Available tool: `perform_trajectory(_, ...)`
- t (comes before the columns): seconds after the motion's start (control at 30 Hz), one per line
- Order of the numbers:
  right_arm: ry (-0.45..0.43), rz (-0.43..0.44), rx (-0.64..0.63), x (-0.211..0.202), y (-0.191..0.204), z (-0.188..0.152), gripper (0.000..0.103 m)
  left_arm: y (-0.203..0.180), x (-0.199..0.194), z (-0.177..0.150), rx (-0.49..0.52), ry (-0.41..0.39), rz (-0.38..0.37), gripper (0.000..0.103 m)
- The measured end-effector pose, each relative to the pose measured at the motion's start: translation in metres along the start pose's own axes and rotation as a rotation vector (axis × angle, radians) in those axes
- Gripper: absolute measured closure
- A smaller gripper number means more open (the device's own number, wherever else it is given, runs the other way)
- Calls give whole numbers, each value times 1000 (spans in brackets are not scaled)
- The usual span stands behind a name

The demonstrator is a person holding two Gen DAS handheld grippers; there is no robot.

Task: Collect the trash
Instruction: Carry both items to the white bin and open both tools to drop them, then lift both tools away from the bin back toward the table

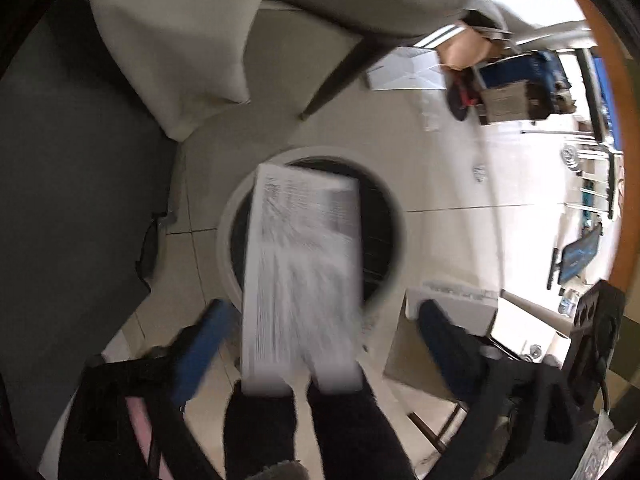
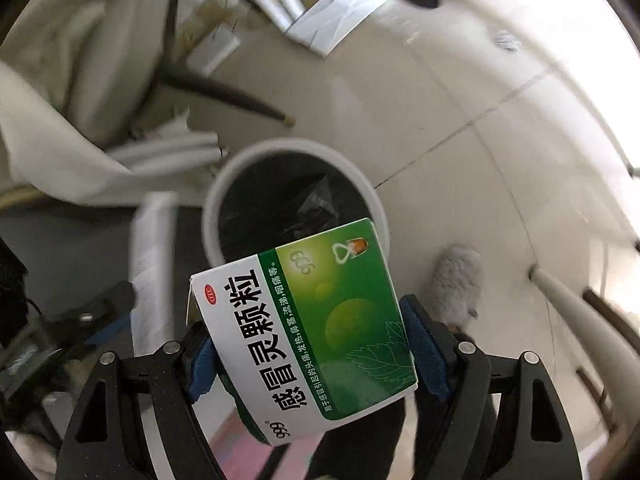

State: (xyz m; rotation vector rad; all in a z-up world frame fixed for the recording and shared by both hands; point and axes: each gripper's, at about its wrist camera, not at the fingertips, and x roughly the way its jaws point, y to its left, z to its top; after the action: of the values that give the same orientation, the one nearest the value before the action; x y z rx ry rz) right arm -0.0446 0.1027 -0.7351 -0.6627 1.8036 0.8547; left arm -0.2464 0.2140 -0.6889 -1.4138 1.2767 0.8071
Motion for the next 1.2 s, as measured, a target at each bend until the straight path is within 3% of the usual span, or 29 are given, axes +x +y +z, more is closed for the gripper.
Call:
perform_trajectory(0.1, 14, -21, -91, 35, 6, -1, 0, 14, 15, -1, 16, -19, 72, 3)
perform_trajectory(0.17, 9, -64, -136, 44, 9, -2, 0, 15, 17, -3, 33, -49, 108, 3)
perform_trajectory(0.3, -6, -183, -192, 45, 13, -7, 0, 17, 8, -17, 67, -114, 255, 3)
perform_trajectory(0.43, -19, -275, -182, 31, 12, -9, 0, 11, -12, -29, 82, -124, 298, 3)
perform_trajectory(0.77, -83, -328, -174, -73, 33, -35, 0, -14, -86, -62, 117, -144, 323, 3)
perform_trajectory(1.2, -166, -277, -157, -252, 73, -110, 0, -61, -239, -138, 186, -198, 313, 3)
